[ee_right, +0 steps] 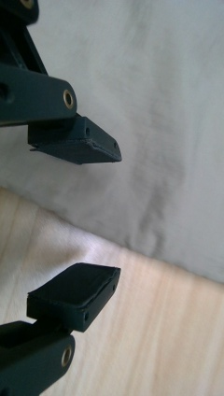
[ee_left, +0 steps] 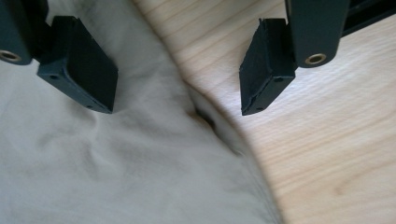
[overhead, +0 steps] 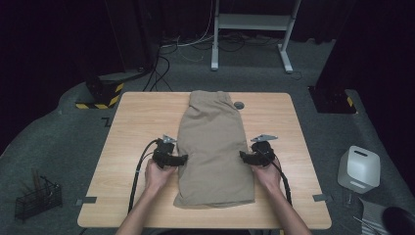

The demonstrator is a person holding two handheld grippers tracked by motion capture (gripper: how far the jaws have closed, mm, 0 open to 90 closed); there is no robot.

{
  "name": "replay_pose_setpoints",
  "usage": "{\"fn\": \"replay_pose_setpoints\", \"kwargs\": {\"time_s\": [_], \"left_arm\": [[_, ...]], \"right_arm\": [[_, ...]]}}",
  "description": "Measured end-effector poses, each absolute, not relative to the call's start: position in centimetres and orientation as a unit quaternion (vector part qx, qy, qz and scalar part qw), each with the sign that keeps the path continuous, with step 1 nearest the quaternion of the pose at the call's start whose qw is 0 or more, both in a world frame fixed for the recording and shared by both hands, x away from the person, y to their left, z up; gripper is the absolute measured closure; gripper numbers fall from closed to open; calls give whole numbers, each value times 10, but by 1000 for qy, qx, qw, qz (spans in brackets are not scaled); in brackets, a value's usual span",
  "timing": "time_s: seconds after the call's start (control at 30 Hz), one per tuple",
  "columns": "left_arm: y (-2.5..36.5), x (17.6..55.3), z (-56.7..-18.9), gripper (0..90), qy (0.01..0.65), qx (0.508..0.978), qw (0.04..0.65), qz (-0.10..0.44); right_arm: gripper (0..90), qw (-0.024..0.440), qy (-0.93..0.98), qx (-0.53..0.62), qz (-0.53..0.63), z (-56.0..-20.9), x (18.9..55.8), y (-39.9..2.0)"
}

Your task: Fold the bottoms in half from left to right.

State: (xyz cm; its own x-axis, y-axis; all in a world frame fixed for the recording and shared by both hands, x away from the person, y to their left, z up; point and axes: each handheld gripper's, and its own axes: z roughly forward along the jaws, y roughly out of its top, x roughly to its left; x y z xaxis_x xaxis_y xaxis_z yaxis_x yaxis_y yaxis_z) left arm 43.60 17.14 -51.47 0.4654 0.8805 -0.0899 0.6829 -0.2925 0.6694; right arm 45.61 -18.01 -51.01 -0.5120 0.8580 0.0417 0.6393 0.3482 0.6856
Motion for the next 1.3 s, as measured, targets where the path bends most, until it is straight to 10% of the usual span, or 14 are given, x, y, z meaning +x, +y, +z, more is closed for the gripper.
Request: {"fn": "replay_pose_setpoints", "kwargs": {"time_s": [0.33,0.87,1.3], "left_arm": [[158,436,-518,255,487,793,317,180],[154,425,-519,774,456,797,358,170],[166,424,-507,861,446,792,392,140]], "right_arm": [[429,183,808,463,315,-516,456,-164],[801,165,824,434,324,-514,449,-157],[864,161,817,423,356,-507,442,-167]]}}
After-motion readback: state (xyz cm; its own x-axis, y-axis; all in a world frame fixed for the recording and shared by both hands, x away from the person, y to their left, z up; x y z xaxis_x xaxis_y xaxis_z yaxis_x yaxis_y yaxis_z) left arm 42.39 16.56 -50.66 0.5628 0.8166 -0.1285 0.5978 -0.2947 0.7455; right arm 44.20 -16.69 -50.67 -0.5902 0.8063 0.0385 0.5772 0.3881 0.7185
